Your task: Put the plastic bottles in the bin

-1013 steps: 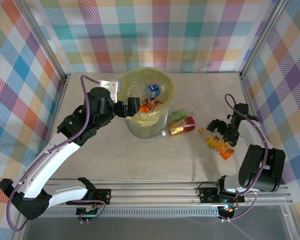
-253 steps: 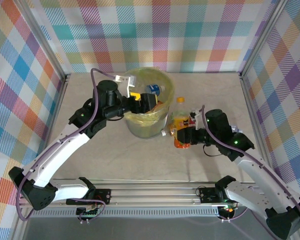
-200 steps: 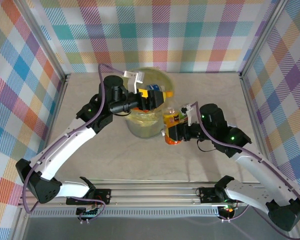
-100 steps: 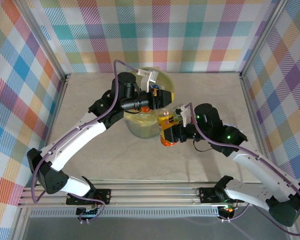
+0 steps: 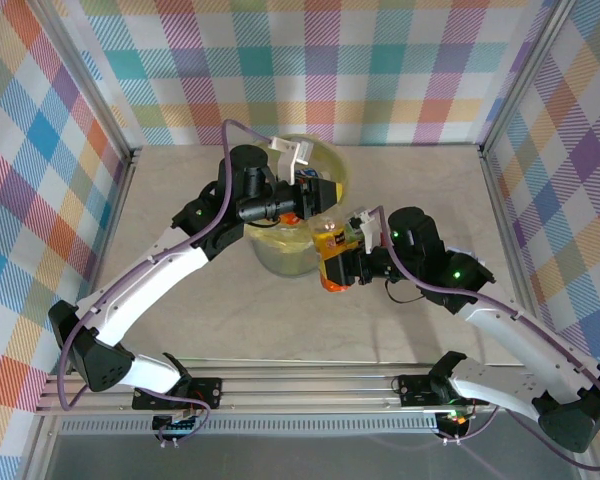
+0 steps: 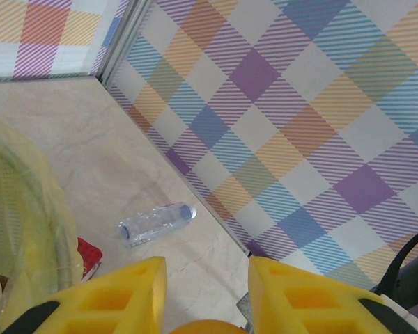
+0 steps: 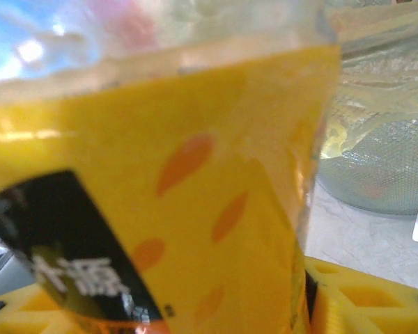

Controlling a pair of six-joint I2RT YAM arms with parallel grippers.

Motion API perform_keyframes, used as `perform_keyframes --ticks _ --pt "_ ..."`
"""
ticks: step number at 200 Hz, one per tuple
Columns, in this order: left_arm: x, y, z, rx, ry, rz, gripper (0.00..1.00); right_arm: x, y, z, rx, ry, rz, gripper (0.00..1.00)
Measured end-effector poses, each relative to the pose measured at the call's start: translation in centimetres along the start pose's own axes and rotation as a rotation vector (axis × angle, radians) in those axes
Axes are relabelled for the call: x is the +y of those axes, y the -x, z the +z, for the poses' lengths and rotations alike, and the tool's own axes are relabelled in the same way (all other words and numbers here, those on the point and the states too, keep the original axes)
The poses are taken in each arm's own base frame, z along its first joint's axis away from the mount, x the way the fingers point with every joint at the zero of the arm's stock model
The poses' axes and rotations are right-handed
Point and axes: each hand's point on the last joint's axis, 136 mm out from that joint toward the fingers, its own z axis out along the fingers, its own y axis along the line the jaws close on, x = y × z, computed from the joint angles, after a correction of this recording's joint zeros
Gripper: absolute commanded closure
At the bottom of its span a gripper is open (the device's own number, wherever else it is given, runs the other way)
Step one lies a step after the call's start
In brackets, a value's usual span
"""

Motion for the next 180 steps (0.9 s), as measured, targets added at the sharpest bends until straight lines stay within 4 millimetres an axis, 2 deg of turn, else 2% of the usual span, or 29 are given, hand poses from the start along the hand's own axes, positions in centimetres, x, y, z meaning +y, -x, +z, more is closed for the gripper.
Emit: perform_keyframes --ticks 13,30,62,94,118,149,180 --pt "0.1 0.0 0.0 -0.002 0.006 0.004 1.00 -0.1 0.1 0.0 -0.002 -0.004 -0.002 0.12" --pt "0.3 0.0 -0.1 0.001 0.024 0.013 1.00 0.0 0.3 -0.2 -0.010 -0.009 0.003 0.00" --pt "-0.4 1.9 -1.4 -0.022 0.061 0.067 1.00 0.3 1.2 -0.8 -0.032 -0.022 -0.005 0.00" --pt "-2.7 6.8 -4.4 -0.137 0.104 0.181 1.00 1.0 2.2 -2.3 -0.075 -0.029 -0.018 0.00" --pt "-3.2 10.0 -6.3 -0.213 0.159 0.261 1.00 1.5 2.9 -4.1 -0.126 -0.044 -0.024 0.00" --pt "-1.7 13.3 -7.2 -0.261 0.295 0.374 1.00 1.0 3.3 -5.8 -0.174 -0.104 -0.003 0.00" --pt "2.1 14.8 -7.0 -0.241 0.462 0.454 1.00 -0.5 2.9 -6.4 -0.183 -0.188 0.034 0.00"
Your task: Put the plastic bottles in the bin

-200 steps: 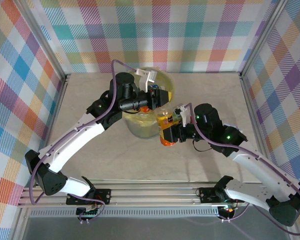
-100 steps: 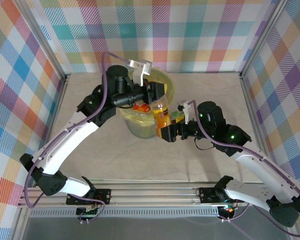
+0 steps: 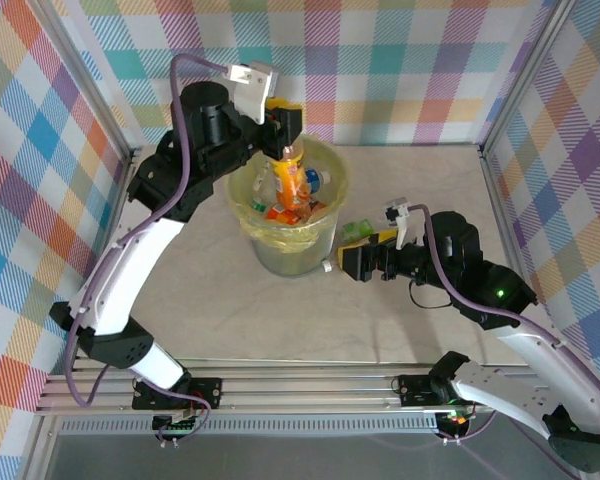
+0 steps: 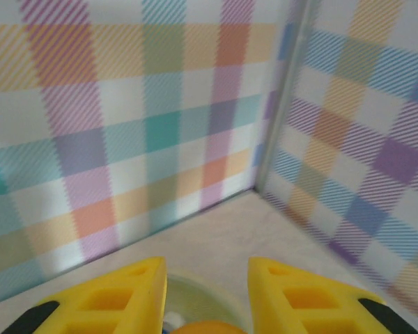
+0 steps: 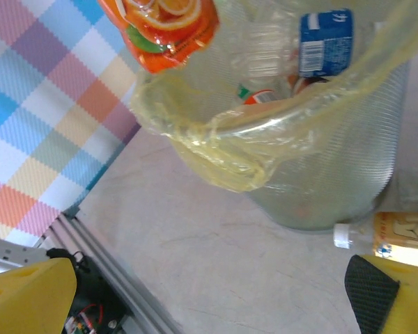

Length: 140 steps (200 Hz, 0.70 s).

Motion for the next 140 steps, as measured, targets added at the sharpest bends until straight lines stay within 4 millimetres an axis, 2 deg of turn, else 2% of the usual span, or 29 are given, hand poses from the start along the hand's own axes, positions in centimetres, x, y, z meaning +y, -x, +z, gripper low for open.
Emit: perform_keyframes --ticks 33,61,126,140 --pt "3.4 -2.3 2.2 0.082 0.125 0.096 1.00 -1.1 0.0 -0.1 -0.007 -0.058 0.016 0.00" --pt "4.7 -4.2 3.5 0.148 0.156 0.161 1.00 -1.5 -0.1 0.0 -0.008 -0.080 0.025 0.00" --pt "3.4 -8.3 4.9 0.287 0.036 0.285 1.00 -2.4 0.1 -0.1 -0.022 -0.133 0.033 0.00" --pt "3.0 -9.4 5.2 0.322 0.005 0.303 0.97 -3.0 0.0 -0.2 -0.026 -0.168 0.044 0.00"
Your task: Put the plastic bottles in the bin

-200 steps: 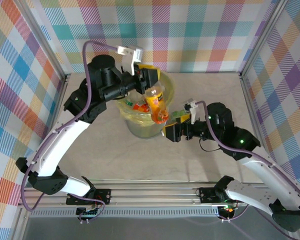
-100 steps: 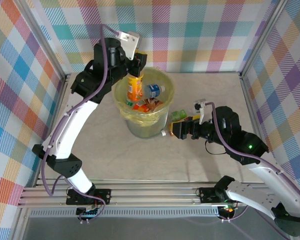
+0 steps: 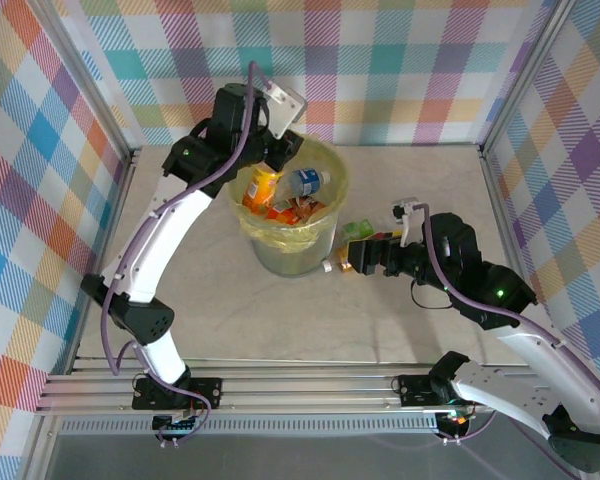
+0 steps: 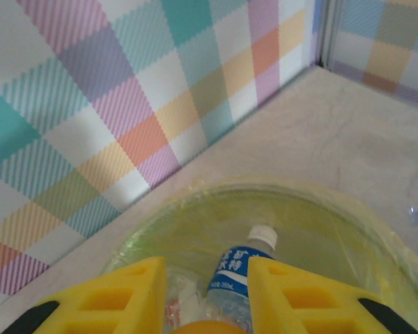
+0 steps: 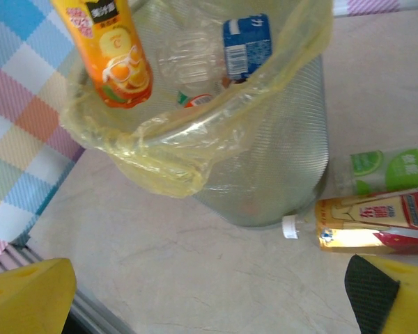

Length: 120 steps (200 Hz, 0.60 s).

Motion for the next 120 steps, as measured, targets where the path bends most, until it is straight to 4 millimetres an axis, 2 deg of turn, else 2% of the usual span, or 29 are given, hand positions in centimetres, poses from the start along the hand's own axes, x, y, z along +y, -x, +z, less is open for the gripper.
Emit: perform_keyframes --ticks 27,66,90,120 --pt "-1.2 -1.4 1.2 0.050 -0.058 0.037 0.91 -2.0 -0.1 -0.4 -0.018 -0.104 0.045 0.00" --pt "-2.9 -2.7 2.4 0.094 -0.114 0.093 0.79 -6.3 -1.0 -1.7 -0.033 -0.335 0.139 0.00" --pt "-4.0 -3.3 2.9 0.116 -0.153 0.118 0.68 -8.3 -1.5 -3.0 -0.053 -0.440 0.188 0.00" --pt "-5.6 -4.2 3.5 0.146 -0.205 0.146 0.50 -9.6 -1.5 -4.8 -0.102 -0.498 0.236 0.00"
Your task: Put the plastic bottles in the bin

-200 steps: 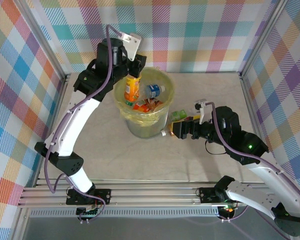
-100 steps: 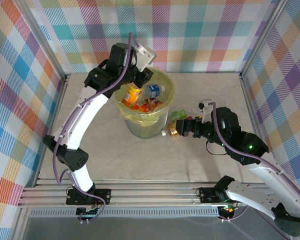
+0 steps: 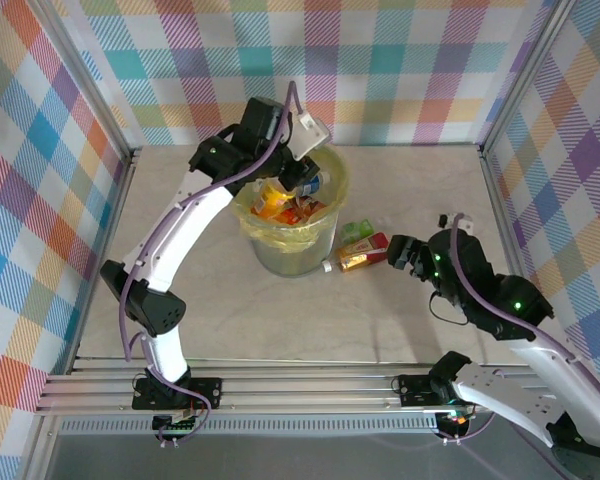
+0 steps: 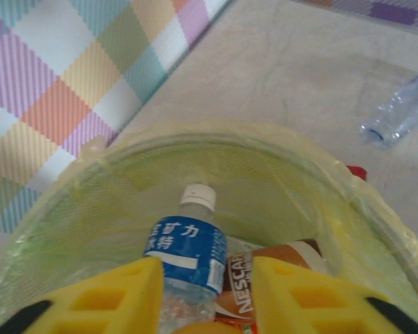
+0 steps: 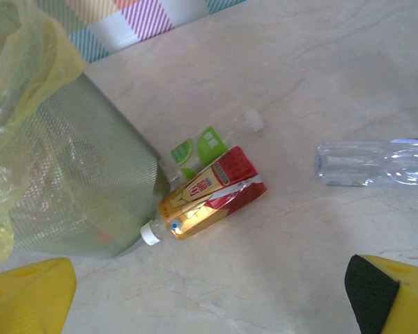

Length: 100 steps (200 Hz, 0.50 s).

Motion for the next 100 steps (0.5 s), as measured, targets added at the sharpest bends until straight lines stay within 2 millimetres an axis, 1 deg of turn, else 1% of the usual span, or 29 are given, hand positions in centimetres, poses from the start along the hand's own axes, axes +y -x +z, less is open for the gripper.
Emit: perform_keyframes --ticks 6,27,39,63,82,100 --pt "-0.4 -0.2 0.3 0.009 -0.012 0.008 0.45 -0.3 0.1 -0.2 -0.005 -0.006 0.007 0.00" --pt "-1.8 -0.9 1.3 0.044 -0.058 0.020 0.33 -1.1 0.2 -0.5 -0.019 -0.034 0.027 0.00" --pt "-2.5 -1.2 1.9 0.059 -0.081 0.025 0.30 -1.6 0.1 -0.5 -0.018 -0.056 0.030 0.00" --pt "-3.4 -1.6 2.2 0.076 -0.110 0.032 0.30 -2.4 -0.1 -0.3 -0.015 -0.100 0.037 0.00" --pt "-3.8 -1.5 2.2 0.073 -0.118 0.031 0.33 -3.1 -0.1 -0.2 -0.014 -0.132 0.048 0.00" --pt "-3.9 -1.4 2.4 0.068 -0.120 0.009 0.33 -3.6 -0.1 0.1 -0.008 -0.162 0.060 0.00"
